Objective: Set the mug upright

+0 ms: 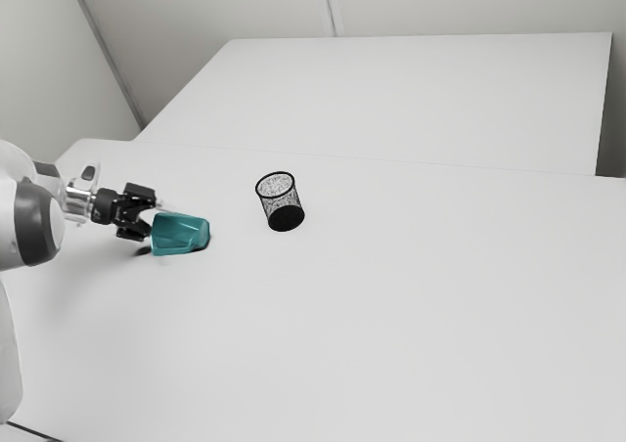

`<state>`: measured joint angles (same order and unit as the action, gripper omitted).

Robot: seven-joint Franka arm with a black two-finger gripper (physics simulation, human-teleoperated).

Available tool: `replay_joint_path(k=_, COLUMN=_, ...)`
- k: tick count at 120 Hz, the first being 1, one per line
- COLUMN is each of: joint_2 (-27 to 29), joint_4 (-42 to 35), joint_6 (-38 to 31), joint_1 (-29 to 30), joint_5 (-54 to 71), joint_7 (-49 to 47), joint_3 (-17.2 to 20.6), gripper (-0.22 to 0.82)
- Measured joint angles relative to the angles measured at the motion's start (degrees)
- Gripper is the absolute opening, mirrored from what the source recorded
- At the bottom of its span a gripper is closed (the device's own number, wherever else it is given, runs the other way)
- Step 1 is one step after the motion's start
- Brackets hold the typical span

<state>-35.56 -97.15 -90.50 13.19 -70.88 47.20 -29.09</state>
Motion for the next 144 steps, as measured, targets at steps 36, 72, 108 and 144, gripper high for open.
replay_joint_path(k=36, joint_2=0.24, joint_4=-0.46, joint_6=-0.11, joint_1=-0.18, joint_5=0.03, joint_7=0.60, joint_3=1.57, gripper=-0.06)
replay_joint_path(k=72, joint_2=4.43, joint_4=-0.16, joint_6=0.69, joint_1=-0.44, joint_5=1.55, joint_7=0.79, joint_3=1.94, gripper=-0.15)
replay_joint_path(k=108, joint_2=13.19, joint_4=4.78, joint_6=-3.18, joint_1=-2.37, joint_5=29.72, joint_7=-1.49, joint_3=4.89, gripper=-0.17)
replay_joint_path(k=144, joint_2=10.99, joint_4=8.07, joint_6=-13.65, joint_1=-3.34, joint_5=63.85, joint_7=-10.34, joint_3=16.88, gripper=-0.17)
